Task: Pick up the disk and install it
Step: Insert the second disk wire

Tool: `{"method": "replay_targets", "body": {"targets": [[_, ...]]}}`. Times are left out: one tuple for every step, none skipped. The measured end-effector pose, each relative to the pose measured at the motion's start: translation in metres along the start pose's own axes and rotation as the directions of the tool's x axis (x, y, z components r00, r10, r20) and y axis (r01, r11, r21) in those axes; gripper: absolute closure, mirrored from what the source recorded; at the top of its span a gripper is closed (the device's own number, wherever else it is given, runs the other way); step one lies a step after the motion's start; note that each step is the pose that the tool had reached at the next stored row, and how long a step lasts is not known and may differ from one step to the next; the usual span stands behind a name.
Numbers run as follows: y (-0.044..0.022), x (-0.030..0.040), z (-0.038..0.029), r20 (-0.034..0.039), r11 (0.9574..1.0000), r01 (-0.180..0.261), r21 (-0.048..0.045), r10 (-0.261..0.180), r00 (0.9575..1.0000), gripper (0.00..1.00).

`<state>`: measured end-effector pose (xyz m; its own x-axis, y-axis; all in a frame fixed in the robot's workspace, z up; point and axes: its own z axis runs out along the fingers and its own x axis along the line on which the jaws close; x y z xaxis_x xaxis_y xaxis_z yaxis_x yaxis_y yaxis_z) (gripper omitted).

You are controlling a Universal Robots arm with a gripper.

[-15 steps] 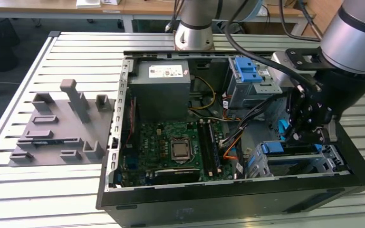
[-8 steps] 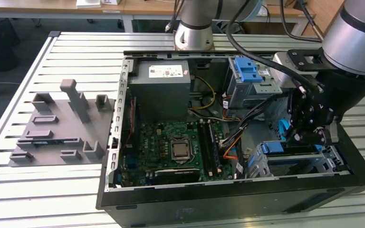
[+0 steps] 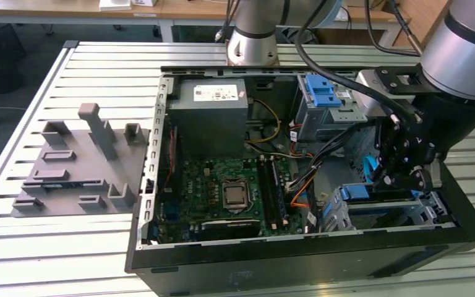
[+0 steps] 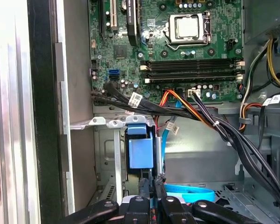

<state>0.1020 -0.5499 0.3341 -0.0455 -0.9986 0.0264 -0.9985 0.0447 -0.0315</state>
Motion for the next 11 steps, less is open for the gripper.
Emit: {"method": "replay_targets", "body": {"targets": [[-0.0002,0.0000,0.0000,0.0000,1.0000,0.000,0.0000,0.000,1.0000,0.84],[-0.0004,0.0000,0.0001,0.0000,1.0000,0.000,0.0000,0.000,1.0000,0.84],[-0.0007,0.0000,0.0001,0.0000,1.0000,0.000,0.0000,0.000,1.0000,0.84],[-0.0010,0.0000,0.0002,0.0001,1.0000,0.000,0.0000,0.000,1.0000,0.84],[-0.0013,-0.0001,0.0002,0.0001,1.0000,0.000,0.0000,0.000,1.0000,0.84],[-0.0015,-0.0001,0.0002,0.0002,1.0000,0.000,0.0000,0.000,1.0000,0.84],[-0.0017,-0.0001,0.0003,0.0002,1.0000,0.000,0.0000,0.000,1.0000,0.84],[-0.0019,-0.0001,0.0004,0.0003,1.0000,0.000,0.0000,0.000,1.0000,0.84],[-0.0021,0.0000,0.0006,0.0002,1.0000,0.000,0.0000,0.000,1.0000,0.84],[-0.0022,-0.0001,0.0008,0.0003,1.0000,0.000,0.0000,0.000,1.0000,0.84],[-0.0022,-0.0001,0.0010,0.0003,1.0000,0.000,-0.0001,0.000,1.0000,0.84]]}}
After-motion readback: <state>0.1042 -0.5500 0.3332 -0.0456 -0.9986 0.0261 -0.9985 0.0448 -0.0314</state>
